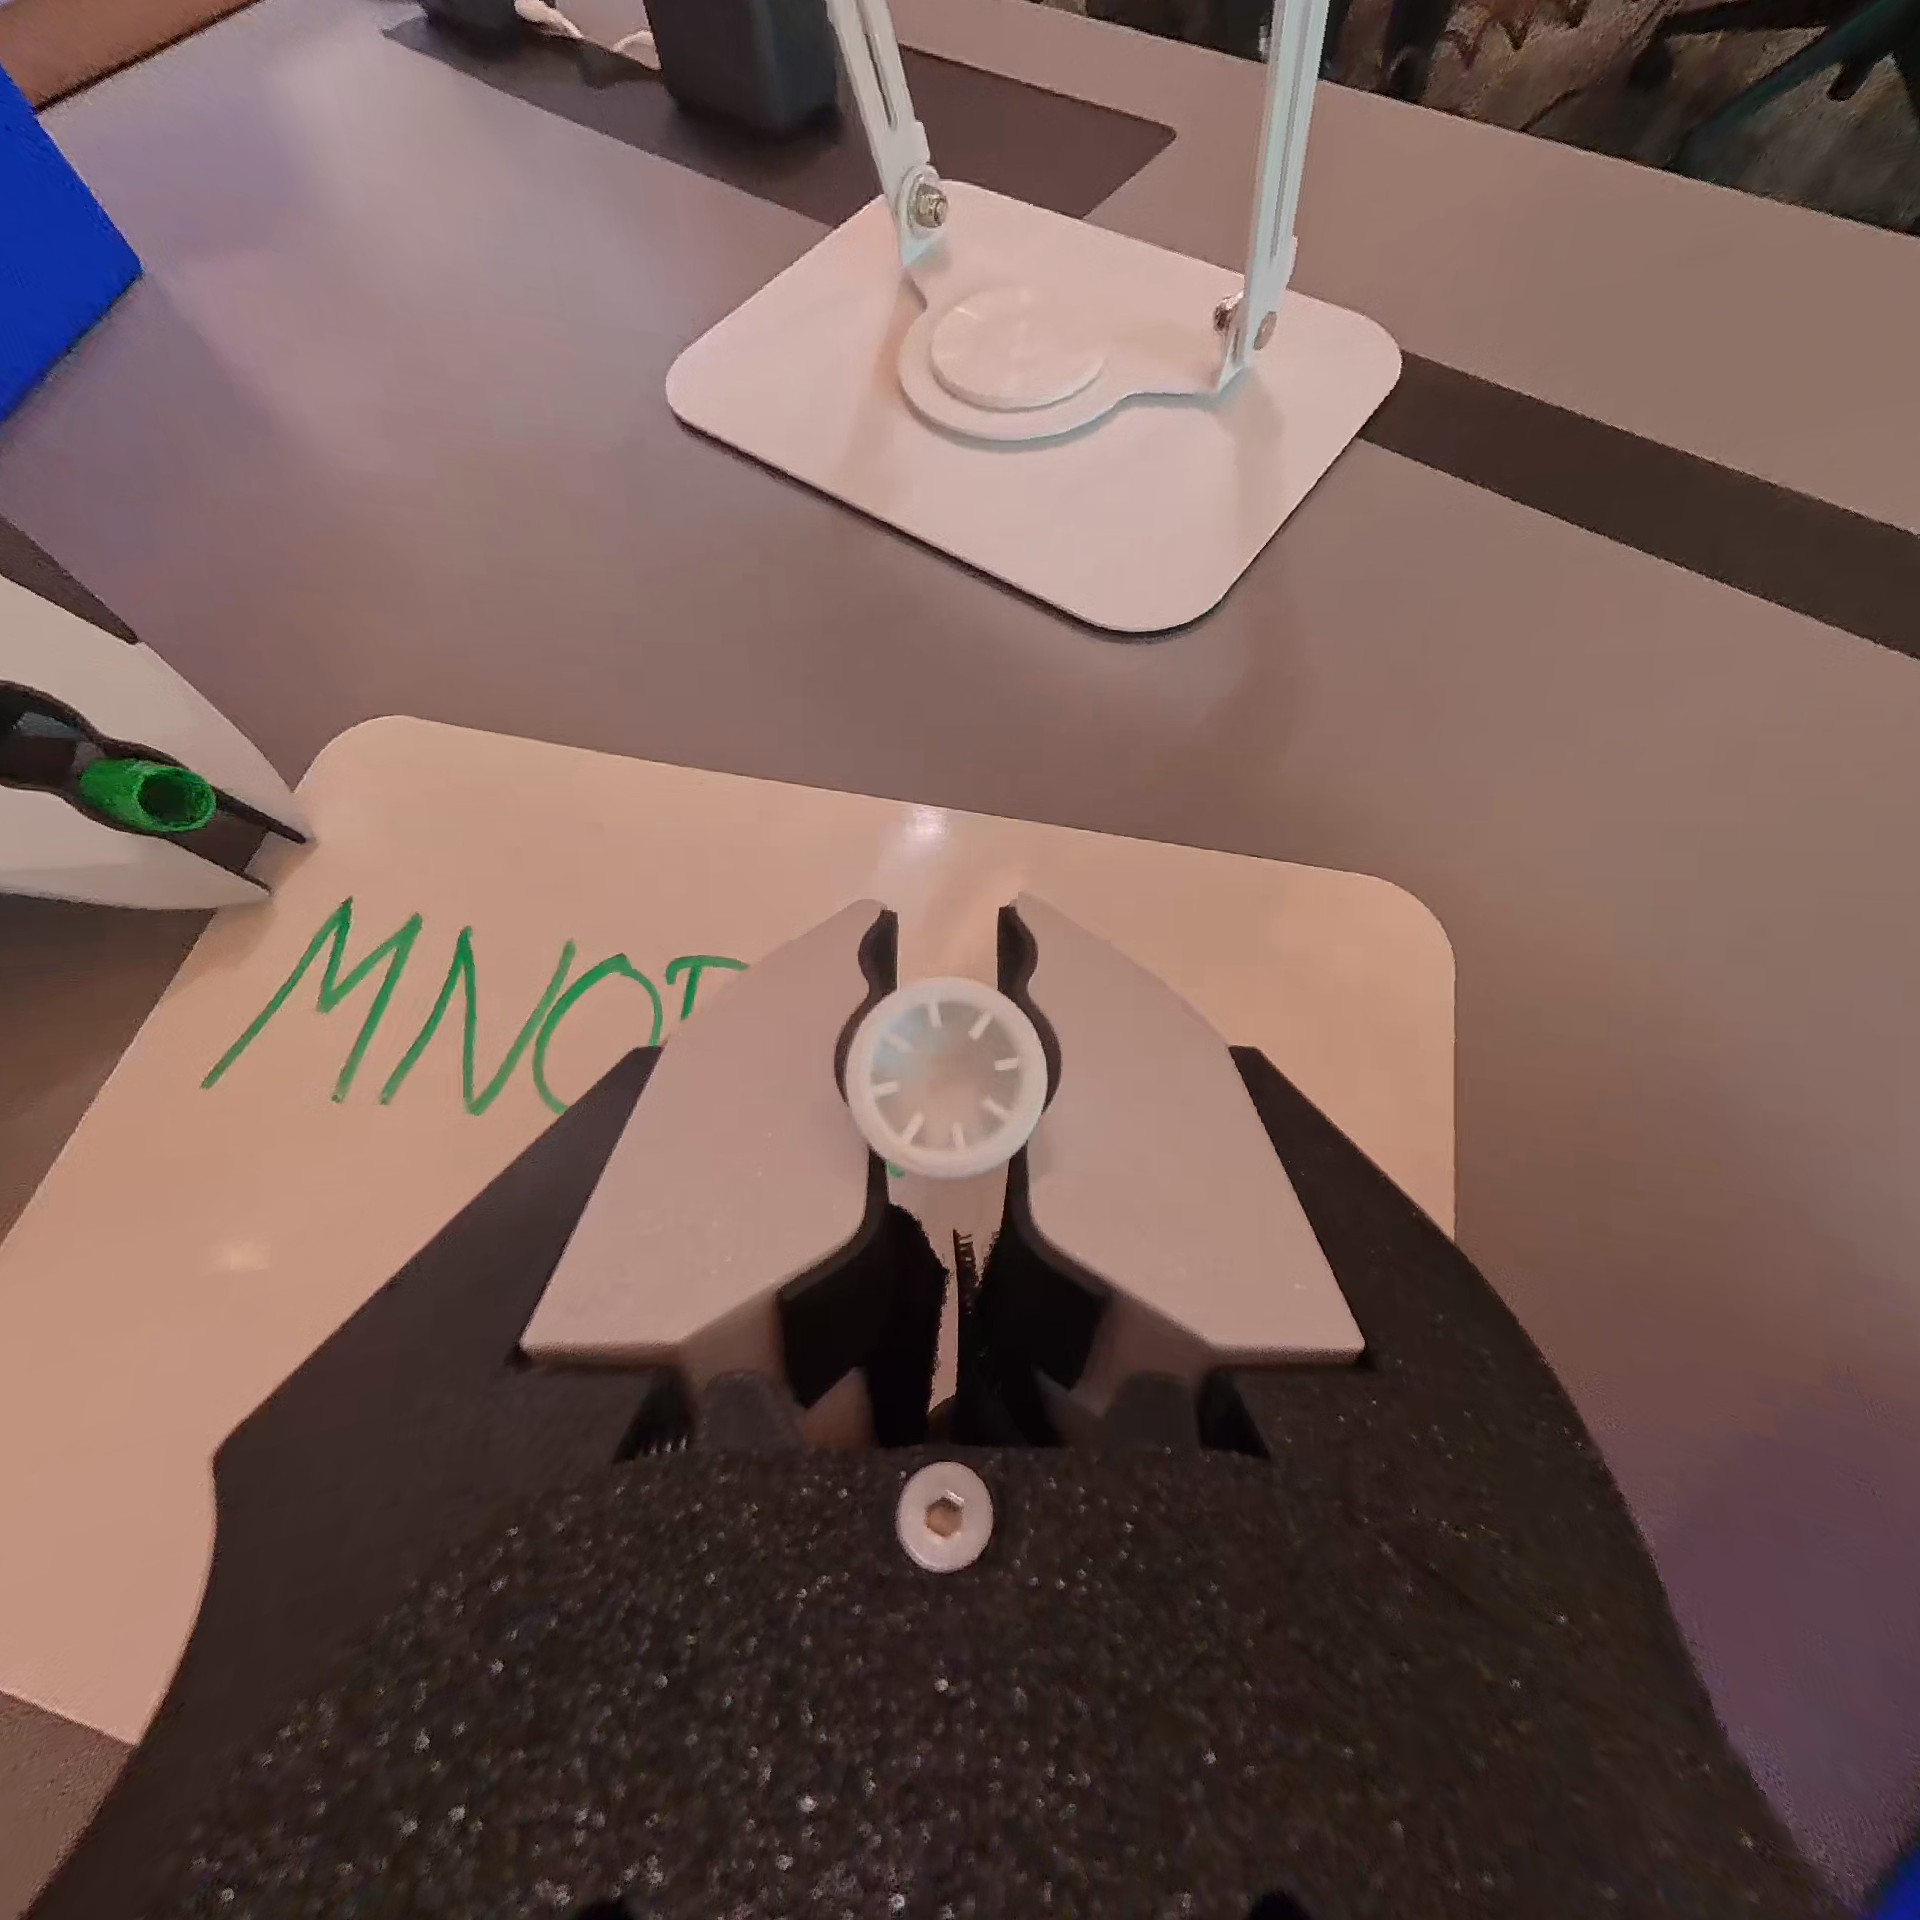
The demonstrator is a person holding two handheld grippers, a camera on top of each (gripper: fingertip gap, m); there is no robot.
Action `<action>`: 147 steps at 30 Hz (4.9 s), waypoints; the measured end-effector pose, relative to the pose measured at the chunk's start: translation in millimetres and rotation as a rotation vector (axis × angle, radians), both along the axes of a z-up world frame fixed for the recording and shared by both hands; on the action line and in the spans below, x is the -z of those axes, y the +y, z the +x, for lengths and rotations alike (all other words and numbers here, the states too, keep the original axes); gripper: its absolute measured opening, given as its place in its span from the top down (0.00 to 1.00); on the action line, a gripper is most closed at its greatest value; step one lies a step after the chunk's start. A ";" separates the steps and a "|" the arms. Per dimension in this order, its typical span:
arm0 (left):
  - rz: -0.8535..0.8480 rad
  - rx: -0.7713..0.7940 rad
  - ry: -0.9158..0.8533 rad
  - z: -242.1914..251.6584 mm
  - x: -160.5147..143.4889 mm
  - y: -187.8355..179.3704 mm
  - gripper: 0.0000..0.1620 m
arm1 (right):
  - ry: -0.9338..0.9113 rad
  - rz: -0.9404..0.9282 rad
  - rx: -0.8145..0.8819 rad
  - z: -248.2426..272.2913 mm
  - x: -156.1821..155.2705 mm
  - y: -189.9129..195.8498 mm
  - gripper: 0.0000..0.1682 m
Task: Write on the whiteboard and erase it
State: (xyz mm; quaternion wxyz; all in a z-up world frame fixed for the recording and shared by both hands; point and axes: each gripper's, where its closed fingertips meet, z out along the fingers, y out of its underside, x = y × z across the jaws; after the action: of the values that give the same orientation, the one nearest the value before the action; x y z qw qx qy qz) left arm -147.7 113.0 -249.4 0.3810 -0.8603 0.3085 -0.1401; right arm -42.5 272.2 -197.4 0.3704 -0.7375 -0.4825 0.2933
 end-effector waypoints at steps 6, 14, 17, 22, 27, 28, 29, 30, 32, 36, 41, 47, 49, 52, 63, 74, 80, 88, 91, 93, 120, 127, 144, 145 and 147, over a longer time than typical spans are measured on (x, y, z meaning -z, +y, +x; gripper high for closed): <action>0.000 -0.001 0.000 -0.1 0.1 -0.1 0.90 | -0.031 0.034 0.072 13.2 0.7 15.9 0.89; 0.029 0.005 0.032 -0.6 -0.6 1.3 0.90 | 0.133 0.173 0.135 35.0 -47.4 1.1 0.89; 0.138 0.092 -0.047 16.4 -22.0 -0.2 0.91 | 0.491 0.041 -0.073 4.3 -100.9 -60.9 0.89; 0.242 0.182 -0.317 47.5 -69.4 -13.2 0.91 | 0.674 -0.238 -0.404 -41.0 -119.8 -163.8 0.89; 0.280 0.248 -0.308 57.6 -74.9 -21.0 0.91 | 0.682 -0.249 -0.398 -52.3 -118.5 -168.8 0.89; 0.286 0.256 -0.317 59.0 -76.9 -21.9 0.91 | 0.675 -0.247 -0.393 -52.4 -117.7 -167.6 0.89; 0.292 0.262 -0.321 59.6 -78.5 -22.7 0.91 | 0.666 -0.242 -0.391 -52.4 -116.7 -167.4 0.89; 0.299 0.266 -0.322 59.8 -79.6 -23.1 0.91 | 0.662 -0.243 -0.390 -52.9 -115.8 -167.9 0.89; 0.318 0.294 -0.345 63.7 -84.9 -26.6 0.91 | 0.653 -0.249 -0.396 -56.2 -112.3 -171.0 0.89; 0.356 0.270 -0.341 64.1 -92.1 -27.2 0.91 | 0.692 -0.258 -0.394 -63.3 -109.2 -177.0 0.89; 0.403 0.226 -0.270 58.0 -91.3 -24.1 0.92 | 0.693 -0.287 -0.386 -62.8 -100.0 -176.1 0.89; 0.429 0.199 -0.015 53.0 -75.6 -18.6 0.92 | 0.613 -0.280 -0.399 -67.5 -83.5 -179.2 0.88; 0.433 0.182 -0.010 49.4 -76.3 -16.7 0.93 | 0.625 -0.293 -0.397 -69.3 -81.9 -178.3 0.88; 0.408 0.221 0.002 48.3 -69.0 -17.8 0.92 | 0.612 -0.267 -0.405 -70.2 -76.2 -179.5 0.88; 0.424 0.328 0.126 50.6 -67.2 -25.8 0.91 | 0.452 -0.055 -0.538 -46.2 -71.3 -195.4 0.88; 0.425 0.040 0.048 29.2 -120.9 -48.9 0.75 | 0.406 0.357 -0.044 89.6 -148.5 -124.3 0.88; 0.378 -0.445 0.166 -123.7 -164.2 -129.6 0.75 | 0.021 0.463 0.455 240.3 -128.4 -12.2 0.88; -0.106 -0.877 0.236 -274.3 -75.6 -179.9 0.50 | 0.107 0.300 0.451 247.3 -76.0 39.1 0.88; -0.280 -1.002 0.292 -287.8 -47.8 -201.1 0.46 | 0.078 0.248 0.465 250.6 -61.6 44.0 0.88; -0.367 -1.043 0.317 -289.1 -31.9 -210.3 0.47 | 0.050 0.248 0.465 253.3 -55.9 45.5 0.90; 0.110 0.306 0.397 21.6 -66.6 -53.2 0.64 | 0.014 0.329 -0.661 3.8 -86.9 -193.4 0.66; -0.041 0.472 0.316 76.2 -11.2 -29.7 0.49 | -0.154 0.093 -0.722 -6.8 -4.1 -186.7 0.64; -0.156 -0.021 -0.042 11.4 1.3 -1.3 1.00 | -0.413 0.062 -0.702 -35.3 44.2 -174.6 0.69; -0.158 -0.021 -0.059 10.8 1.3 -2.1 1.00 | -0.409 0.054 -0.640 -41.8 44.2 -158.0 0.69; -0.145 -0.028 -0.035 8.3 1.3 -2.0 0.99 | -0.378 0.036 -0.560 -60.4 44.2 -141.4 0.69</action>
State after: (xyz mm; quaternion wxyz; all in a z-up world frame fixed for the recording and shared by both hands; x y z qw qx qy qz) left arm -139.4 111.0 -250.8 0.3252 -0.8872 0.2788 -0.1718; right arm -102.9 130.8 -241.6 0.1923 -0.6110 -0.7317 0.2331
